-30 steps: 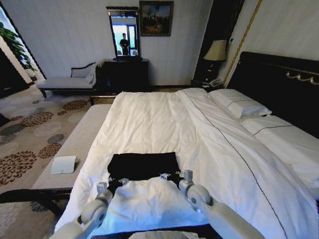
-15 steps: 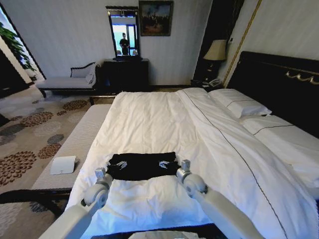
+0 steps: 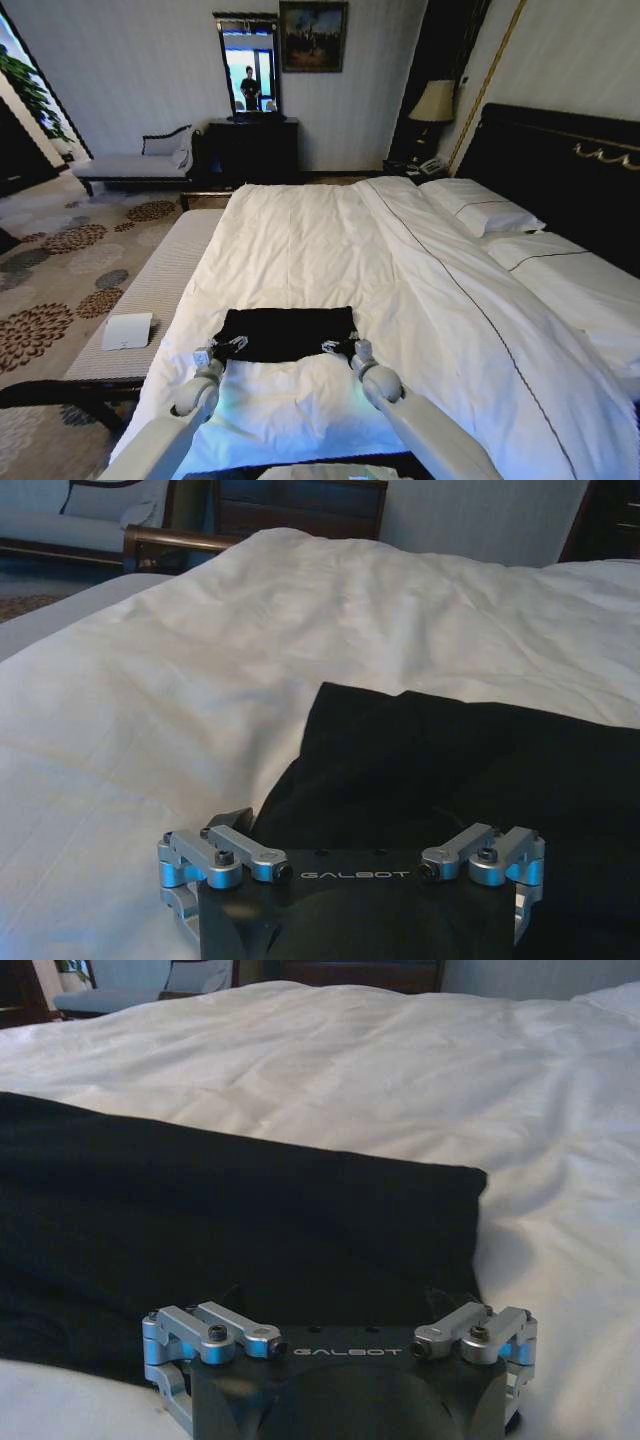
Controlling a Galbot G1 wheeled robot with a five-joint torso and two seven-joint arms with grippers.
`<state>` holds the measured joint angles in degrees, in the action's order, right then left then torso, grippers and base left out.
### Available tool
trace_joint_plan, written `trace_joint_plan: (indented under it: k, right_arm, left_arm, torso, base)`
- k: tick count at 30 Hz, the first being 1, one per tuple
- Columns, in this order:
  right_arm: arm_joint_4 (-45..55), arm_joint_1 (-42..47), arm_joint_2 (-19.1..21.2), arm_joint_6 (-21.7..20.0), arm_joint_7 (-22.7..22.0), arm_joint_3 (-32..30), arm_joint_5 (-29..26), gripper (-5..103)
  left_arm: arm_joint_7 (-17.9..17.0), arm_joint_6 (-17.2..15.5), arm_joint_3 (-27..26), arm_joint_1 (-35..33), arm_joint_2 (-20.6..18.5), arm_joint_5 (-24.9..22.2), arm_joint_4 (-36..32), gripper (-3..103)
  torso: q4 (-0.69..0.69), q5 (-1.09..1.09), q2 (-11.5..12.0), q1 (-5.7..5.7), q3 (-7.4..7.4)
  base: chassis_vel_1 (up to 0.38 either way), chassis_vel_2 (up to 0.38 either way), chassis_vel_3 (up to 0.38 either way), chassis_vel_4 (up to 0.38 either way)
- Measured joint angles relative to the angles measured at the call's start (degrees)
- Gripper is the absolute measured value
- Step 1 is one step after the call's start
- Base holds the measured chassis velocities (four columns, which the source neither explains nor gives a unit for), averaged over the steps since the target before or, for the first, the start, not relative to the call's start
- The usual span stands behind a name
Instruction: Fold the clothes on the bed.
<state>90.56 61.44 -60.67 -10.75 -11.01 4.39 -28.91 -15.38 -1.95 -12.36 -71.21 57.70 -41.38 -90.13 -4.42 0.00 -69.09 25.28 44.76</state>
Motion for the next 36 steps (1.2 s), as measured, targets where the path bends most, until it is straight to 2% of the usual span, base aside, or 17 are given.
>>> trace_joint_plan:
  k: [8,13,21,22,24,26,29,36]
  right_arm:
    - [5.7,3.07,0.45,1.49,-1.32,-2.6,0.5,100]
    - [10.35,6.47,-0.47,1.87,-2.2,-7.03,-0.87,100]
    - [13.14,10.08,-0.73,1.24,-2.2,-12.21,-4.2,100]
    - [13.55,10.61,-0.79,1.0,-2.21,-13.21,-5.03,100]
    - [15.04,11.82,-1.6,-0.81,-2.65,-15.84,-10.24,100]
    - [15.37,12.0,-1.81,-1.22,-2.87,-16.35,-11.69,100]
    - [17.22,13.64,-2.53,-3.14,-3.81,-19.63,-18.97,100]
    - [17.93,16.83,-4.74,-3.75,-3.69,-22.67,-21.05,100]
  left_arm:
    - [-0.27,2.79,-3.93,-4.92,0.14,2.28,-6.65,100]
    - [-0.47,5.98,-9.89,-11.83,1.22,7.98,-16.26,100]
    - [1.24,8.3,-15.86,-20.63,3.53,12.6,-23.97,100]
    - [1.76,8.87,-17.0,-22.68,4.06,13.38,-25.29,100]
    - [3.06,10.38,-19.48,-27.56,5.43,14.81,-28.52,100]
    - [3.42,10.52,-19.91,-28.52,5.68,14.89,-29.14,100]
    - [5.57,11.72,-22.28,-35.13,6.47,15.9,-33.28,100]
    - [6.79,14.4,-24.66,-40.08,6.8,17.05,-37.5,100]
  torso:
    - [0.01,-0.01,0.0,0.0,-0.01]
    - [0.01,0.0,0.0,0.0,-0.01]
    - [0.01,0.01,0.0,-0.01,-0.01]
    - [0.0,0.0,0.0,-0.01,-0.01]
    - [0.0,0.01,0.0,-0.01,-0.01]
    - [0.0,0.01,0.0,-0.01,-0.01]
    - [0.02,0.01,0.0,-0.01,-0.01]
    - [0.01,0.0,-0.01,-0.01,-0.01]
  base:
    - [0.0,0.0,0.0,0.0]
    - [0.0,0.0,0.0,0.0]
    - [0.0,0.0,0.0,0.0]
    - [0.0,0.0,0.0,0.0]
    - [0.0,0.0,0.0,0.0]
    - [0.0,0.0,0.0,0.0]
    - [0.0,0.0,0.0,0.0]
    - [0.0,0.0,0.0,0.0]
